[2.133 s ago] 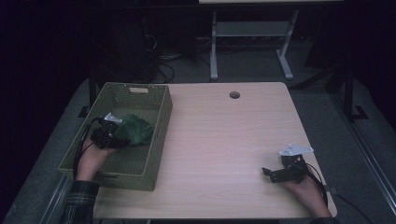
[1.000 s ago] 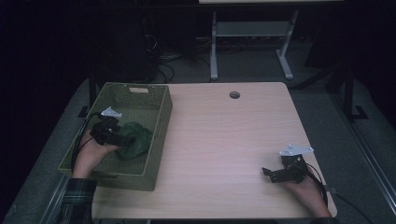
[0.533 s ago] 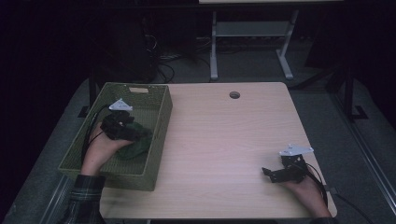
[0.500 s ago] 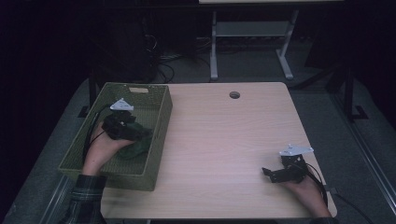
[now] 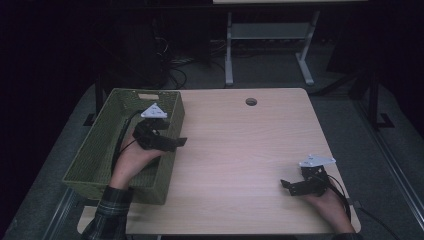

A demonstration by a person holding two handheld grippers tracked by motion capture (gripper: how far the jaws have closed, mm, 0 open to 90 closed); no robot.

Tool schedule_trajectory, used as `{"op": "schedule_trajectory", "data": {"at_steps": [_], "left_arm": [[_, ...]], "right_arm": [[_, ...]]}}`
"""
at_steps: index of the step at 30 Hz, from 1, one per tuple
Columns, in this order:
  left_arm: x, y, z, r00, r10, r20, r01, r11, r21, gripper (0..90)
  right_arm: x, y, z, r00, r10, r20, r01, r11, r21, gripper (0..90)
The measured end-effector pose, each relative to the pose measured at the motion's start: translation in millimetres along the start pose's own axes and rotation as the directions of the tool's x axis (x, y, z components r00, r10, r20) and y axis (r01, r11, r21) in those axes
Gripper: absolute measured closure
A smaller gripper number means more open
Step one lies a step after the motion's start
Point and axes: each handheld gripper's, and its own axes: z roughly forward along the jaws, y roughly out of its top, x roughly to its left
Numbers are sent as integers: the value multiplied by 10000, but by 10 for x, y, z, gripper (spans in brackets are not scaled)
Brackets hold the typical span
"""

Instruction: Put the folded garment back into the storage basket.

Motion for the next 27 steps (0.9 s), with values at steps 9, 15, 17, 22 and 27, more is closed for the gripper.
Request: {"op": "schedule_trajectory", "data": {"at_steps": [9,15,17,22,27], "left_arm": [[-229,30,244,9999,144,91,-141,9995,-292,138],[-408,-54,474,9996,246,170,-238,9986,-470,138],[-434,-76,520,9996,242,164,-234,9986,-466,138],[-528,-184,730,9994,331,24,-330,9989,-340,138],[-595,-272,890,9988,489,-64,-489,9988,-88,138]], "right_arm": [[2,0,0,10000,-26,-29,26,10000,0,16],[2,0,0,10000,-26,-27,26,10000,0,16],[2,0,0,10000,-25,-29,25,10000,0,16],[2,0,0,10000,-26,-27,26,10000,6,16],[2,0,0,10000,-24,-29,24,10000,6,16]]}}
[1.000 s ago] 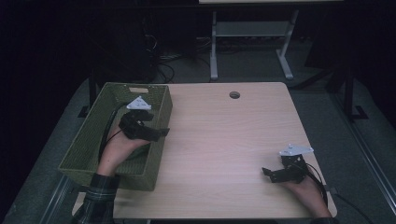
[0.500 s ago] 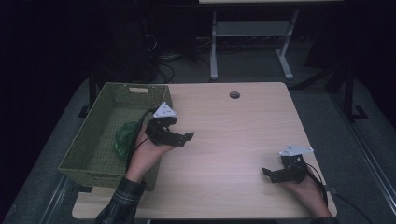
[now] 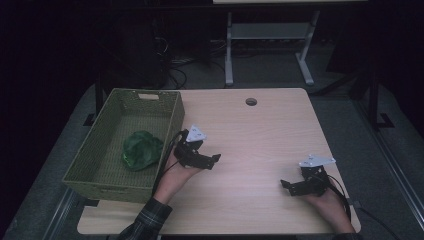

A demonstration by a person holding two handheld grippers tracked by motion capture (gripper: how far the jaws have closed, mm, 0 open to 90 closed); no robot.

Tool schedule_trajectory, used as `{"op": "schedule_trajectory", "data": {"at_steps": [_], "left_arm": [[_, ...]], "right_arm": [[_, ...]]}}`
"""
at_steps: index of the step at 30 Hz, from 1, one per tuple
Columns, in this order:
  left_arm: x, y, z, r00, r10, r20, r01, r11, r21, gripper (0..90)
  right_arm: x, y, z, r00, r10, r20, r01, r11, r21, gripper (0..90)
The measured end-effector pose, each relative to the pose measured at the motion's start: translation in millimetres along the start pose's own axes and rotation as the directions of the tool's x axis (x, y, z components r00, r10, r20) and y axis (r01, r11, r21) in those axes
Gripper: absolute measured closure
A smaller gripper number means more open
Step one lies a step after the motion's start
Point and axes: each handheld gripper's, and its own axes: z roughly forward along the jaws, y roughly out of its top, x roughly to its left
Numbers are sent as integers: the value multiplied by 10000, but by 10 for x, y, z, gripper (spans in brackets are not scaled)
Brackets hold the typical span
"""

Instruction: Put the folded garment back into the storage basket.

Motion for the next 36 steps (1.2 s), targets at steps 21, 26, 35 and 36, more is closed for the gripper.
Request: {"op": "schedule_trajectory", "data": {"at_steps": [21,26,35,36], "left_arm": [[-113,-441,613,9997,94,-234,-69,9941,1078,135],[-103,-476,625,9999,-41,-113,49,9974,723,128],[-98,-475,621,9999,96,-53,-91,9968,797,129],[-98,-474,621,9999,102,-57,-97,9968,794,129]], "right_arm": [[4,0,1,10000,11,-32,-11,10000,-4,16],[4,0,1,10000,10,-32,-10,10000,-6,16],[4,0,1,10000,3,-34,-3,10000,-5,16],[4,0,1,10000,8,-33,-8,10000,-3,17]]}}
